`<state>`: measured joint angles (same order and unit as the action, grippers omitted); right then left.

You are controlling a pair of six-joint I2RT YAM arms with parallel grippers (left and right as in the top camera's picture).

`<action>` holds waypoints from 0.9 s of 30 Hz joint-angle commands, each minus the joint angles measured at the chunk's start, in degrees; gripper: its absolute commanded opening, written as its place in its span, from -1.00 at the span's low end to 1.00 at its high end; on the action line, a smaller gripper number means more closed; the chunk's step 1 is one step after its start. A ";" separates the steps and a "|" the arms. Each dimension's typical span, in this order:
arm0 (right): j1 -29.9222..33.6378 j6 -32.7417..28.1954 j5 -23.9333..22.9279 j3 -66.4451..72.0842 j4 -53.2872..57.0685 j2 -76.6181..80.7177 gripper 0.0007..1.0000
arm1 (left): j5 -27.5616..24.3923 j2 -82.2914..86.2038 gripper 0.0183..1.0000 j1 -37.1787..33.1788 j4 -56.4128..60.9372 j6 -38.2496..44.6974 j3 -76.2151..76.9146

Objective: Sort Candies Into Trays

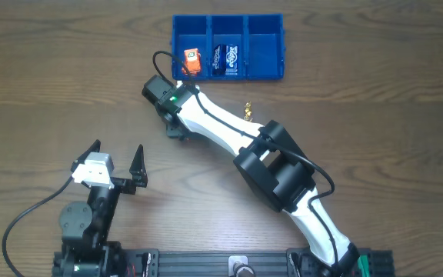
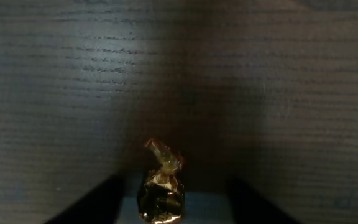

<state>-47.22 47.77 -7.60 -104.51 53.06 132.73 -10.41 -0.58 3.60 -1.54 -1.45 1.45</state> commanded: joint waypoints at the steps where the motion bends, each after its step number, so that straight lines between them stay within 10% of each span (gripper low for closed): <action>1: -0.35 -0.24 -1.36 0.31 -0.31 1.14 -0.29 | -1.09 0.33 1.00 0.20 -1.79 0.20 -1.18; 16: 1.29 -5.18 -5.57 -0.35 0.55 -4.44 -0.83 | -1.09 0.33 1.00 0.20 -1.79 0.20 -1.18; 20: 7.69 -10.14 -13.70 -0.52 1.36 -16.02 -0.83 | -1.09 0.33 1.00 0.20 -1.79 0.20 -1.18; 27: 24.00 -23.06 -13.92 -1.31 -7.72 -19.69 -0.82 | -1.09 0.33 1.00 0.20 -1.79 0.20 -1.18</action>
<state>-26.00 31.09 -20.47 -106.30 47.37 110.19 -10.41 -0.58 3.60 -1.54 -1.45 1.45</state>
